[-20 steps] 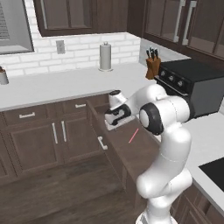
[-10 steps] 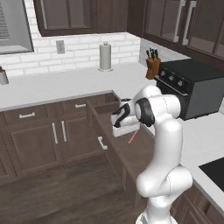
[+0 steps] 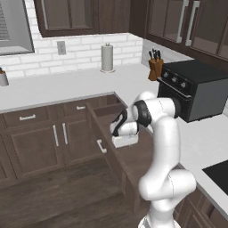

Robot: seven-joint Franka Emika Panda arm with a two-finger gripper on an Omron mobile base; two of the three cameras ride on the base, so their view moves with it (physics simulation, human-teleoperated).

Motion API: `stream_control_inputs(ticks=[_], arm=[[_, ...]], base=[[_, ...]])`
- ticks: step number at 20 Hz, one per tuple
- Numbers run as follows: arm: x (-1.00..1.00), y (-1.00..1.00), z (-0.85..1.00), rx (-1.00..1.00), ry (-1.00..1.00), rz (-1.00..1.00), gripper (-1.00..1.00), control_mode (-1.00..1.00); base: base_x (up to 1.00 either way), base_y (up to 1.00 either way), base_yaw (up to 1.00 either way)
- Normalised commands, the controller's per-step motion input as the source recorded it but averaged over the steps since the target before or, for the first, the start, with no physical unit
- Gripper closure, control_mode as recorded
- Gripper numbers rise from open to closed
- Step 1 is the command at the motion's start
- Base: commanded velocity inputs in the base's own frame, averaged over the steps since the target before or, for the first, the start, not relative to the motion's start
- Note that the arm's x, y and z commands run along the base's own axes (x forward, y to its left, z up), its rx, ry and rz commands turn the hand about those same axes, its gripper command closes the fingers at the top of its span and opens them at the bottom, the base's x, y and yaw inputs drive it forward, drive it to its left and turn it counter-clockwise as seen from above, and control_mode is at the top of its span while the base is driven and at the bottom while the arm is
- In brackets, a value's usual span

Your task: Take a straw from the drawer in front and place it inside the glass cup on the dining counter.

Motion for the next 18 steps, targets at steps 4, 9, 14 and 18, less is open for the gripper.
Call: stream_control_inputs(ticks=[4,9,14,18], arm=[[-0.39,1.0,-0.1,0.01,0.0,0.0,-1.0,-1.0],[-0.32,1.0,0.0,0.0,0.0,-0.02,-1.0,-1.0],[-0.13,0.51,0.46,0.0,-0.04,-0.1,-1.0,-1.0],[0.1,-0.43,0.4,-0.03,0.0,-0.2,-1.0,-1.0]], base=[[0.0,0.0,0.0],[0.0,0.0,0.0],[0.0,0.0,0.0],[0.0,0.0,0.0]])
